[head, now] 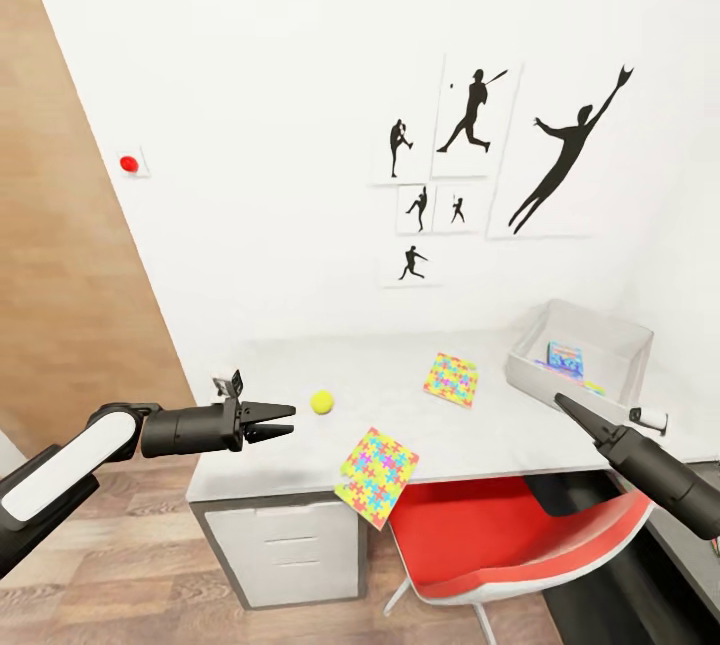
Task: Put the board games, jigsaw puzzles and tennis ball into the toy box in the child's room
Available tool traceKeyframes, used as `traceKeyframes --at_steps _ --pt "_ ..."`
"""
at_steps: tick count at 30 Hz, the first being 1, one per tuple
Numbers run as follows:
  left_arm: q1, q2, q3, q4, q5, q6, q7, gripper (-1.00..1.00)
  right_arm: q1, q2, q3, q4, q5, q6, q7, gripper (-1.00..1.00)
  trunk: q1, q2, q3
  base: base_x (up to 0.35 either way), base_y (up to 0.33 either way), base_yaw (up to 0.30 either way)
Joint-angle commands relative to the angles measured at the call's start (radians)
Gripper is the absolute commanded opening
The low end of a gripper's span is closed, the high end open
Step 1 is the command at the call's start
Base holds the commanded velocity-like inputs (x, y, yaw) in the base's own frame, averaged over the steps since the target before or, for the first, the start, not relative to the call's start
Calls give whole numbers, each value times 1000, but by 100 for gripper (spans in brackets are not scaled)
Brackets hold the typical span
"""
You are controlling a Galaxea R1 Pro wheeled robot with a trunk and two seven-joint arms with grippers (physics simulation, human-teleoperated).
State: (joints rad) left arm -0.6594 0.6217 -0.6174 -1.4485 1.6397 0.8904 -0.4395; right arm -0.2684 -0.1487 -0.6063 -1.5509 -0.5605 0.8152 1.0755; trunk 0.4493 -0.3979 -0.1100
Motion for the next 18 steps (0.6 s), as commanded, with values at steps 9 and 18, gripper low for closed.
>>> traceKeyframes --at_steps 9,18 --pt "-2 0 -2 0 0 1 -3 100 -1 0 -1 0 -2 5 1 100 1 -2 13 -43 -121 -25" --pt "0 0 -2 0 0 1 0 100 -1 0 0 1 -2 5 0 100 1 -2 24 -10 -43 -46"
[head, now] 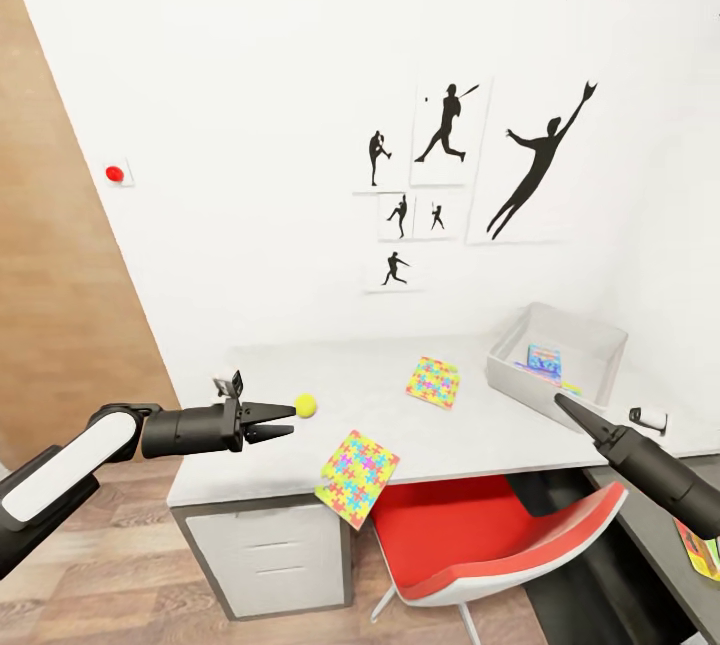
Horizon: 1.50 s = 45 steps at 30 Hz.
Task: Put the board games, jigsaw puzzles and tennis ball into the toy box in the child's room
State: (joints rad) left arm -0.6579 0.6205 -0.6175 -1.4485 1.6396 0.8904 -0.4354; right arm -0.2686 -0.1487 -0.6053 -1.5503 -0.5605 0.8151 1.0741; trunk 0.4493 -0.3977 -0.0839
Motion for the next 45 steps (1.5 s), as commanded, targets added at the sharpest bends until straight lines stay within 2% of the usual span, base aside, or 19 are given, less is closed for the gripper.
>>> traceKeyframes --at_steps 1,9,15,17,20,24,28,35,40,45 --pt "-2 1 -2 0 0 1 -4 100 -1 0 -1 0 -2 6 1 100 1 -2 -2 0 -1 -3" --pt "-2 -3 -3 6 -16 -13 3 100 -1 0 -3 3 -2 6 0 100 1 -2 -2 0 0 0" --pt "0 -52 -5 52 -18 -21 66 100 -1 -2 -4 5 -2 6 0 100 1 -2 -2 0 0 0" --pt "1 -79 -5 81 -17 -21 100 100 -1 -5 -6 5 -4 6 0 100 1 -2 -2 0 0 0" --pt "1 -105 -4 118 -17 -19 130 100 -1 -9 -9 5 -7 7 -1 100 1 -2 -2 0 0 0" --pt "3 -115 -5 164 -17 -18 148 100 -1 -11 -13 6 -11 7 -2 100 1 -2 -2 0 0 0" --pt "22 -118 -3 209 -16 -12 163 100 -1 -8 -16 6 -9 7 -3 100 16 -30 -15 0 0 0" --pt "31 -122 -4 223 -10 -8 166 100 -1 -12 -22 6 -10 7 -3 100 43 -79 -36 0 0 0" --pt "33 -142 -4 229 -9 -8 167 100 -1 -12 -26 6 -11 7 -3 100 62 -114 -52 0 0 0" --pt "32 -155 -1 271 -9 -8 167 100 -1 -12 -32 6 -13 8 -3 100 81 -149 -68 -23 0 0"
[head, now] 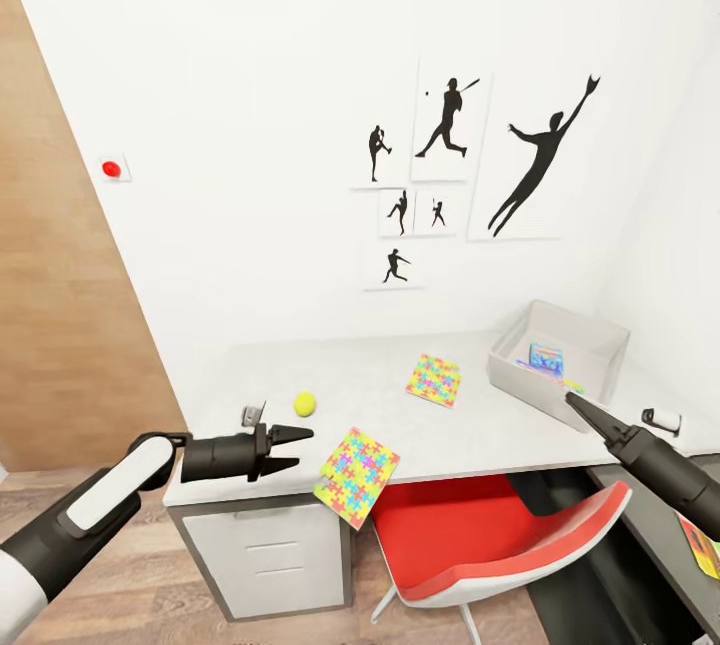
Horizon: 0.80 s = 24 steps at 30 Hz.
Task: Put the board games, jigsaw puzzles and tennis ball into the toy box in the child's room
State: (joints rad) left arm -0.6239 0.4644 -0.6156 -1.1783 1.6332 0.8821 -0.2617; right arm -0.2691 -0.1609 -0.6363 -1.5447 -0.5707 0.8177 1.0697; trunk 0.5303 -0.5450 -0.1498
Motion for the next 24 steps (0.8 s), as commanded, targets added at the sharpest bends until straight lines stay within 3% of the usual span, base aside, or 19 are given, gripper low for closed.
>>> traceKeyframes --at_steps 1,15,24 --pt "-2 0 -2 4 -3 0 -6 100 -1 0 -1 0 -3 6 1 100 4 -9 -5 -147 0 0" --pt "-2 -12 6 68 -4 0 -7 100 -1 0 -4 -1 -4 8 0 100 58 -107 -49 -129 0 0" --pt "-2 -18 6 73 -4 -5 -6 100 -1 1 -37 -1 -5 10 -2 100 92 -170 -77 -58 0 0"
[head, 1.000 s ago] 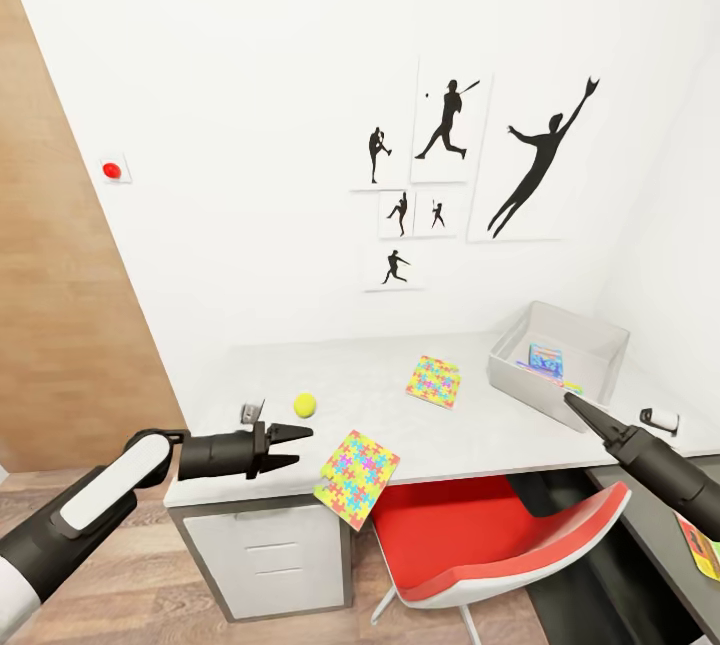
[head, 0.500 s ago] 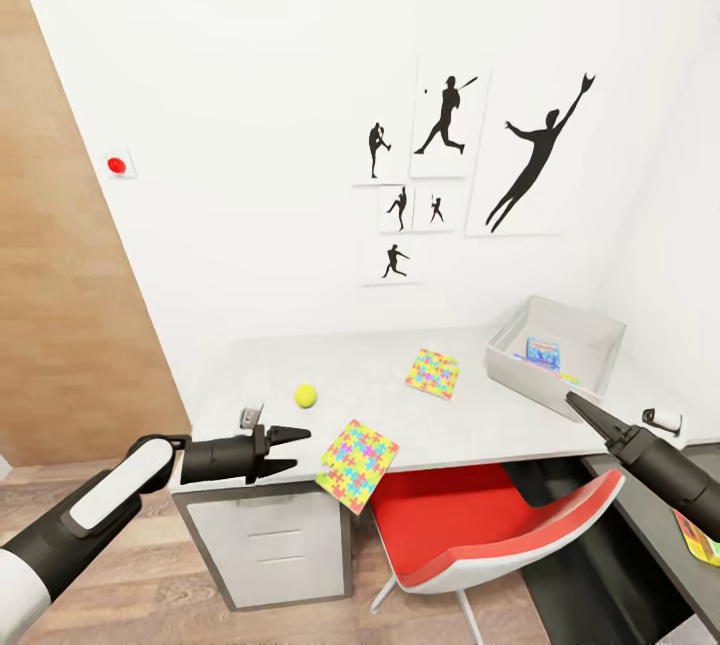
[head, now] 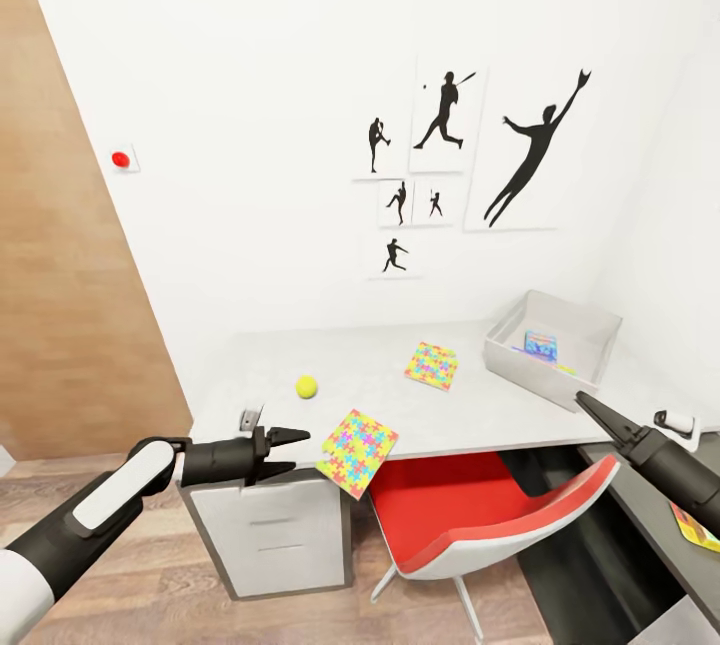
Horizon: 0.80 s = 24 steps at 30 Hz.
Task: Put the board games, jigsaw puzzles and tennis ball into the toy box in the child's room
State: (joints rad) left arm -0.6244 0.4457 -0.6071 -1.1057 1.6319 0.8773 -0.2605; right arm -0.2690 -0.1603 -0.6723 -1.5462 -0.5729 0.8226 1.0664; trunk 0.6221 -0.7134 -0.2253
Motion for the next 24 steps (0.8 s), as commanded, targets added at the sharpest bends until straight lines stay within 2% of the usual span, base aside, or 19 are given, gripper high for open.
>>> traceKeyframes --at_steps 1,4,11,15,20,24 --pt "-1 0 -3 3 -3 -1 -7 100 -1 0 -3 0 -2 5 1 100 4 -9 -5 -5 0 0" --pt "-1 -6 -3 20 -3 -4 -6 100 -1 1 -6 0 -2 4 2 100 16 -30 -14 -2 0 0" --pt "-2 -71 1 133 -8 -11 -8 100 -1 1 -8 -6 -3 7 1 100 43 -79 -36 0 0 0" --pt "-4 -92 1 179 -11 -25 -9 100 -1 -1 -17 -7 -10 17 7 100 58 -107 -49 0 0 0" --pt "-4 -106 -6 196 -12 -69 -8 100 -1 -1 -93 -3 -43 103 74 100 77 -142 -64 0 0 0" --pt "-5 -110 -9 203 -13 -79 -8 100 -1 -2 -118 0 -49 145 97 100 92 -170 -77 0 0 0"
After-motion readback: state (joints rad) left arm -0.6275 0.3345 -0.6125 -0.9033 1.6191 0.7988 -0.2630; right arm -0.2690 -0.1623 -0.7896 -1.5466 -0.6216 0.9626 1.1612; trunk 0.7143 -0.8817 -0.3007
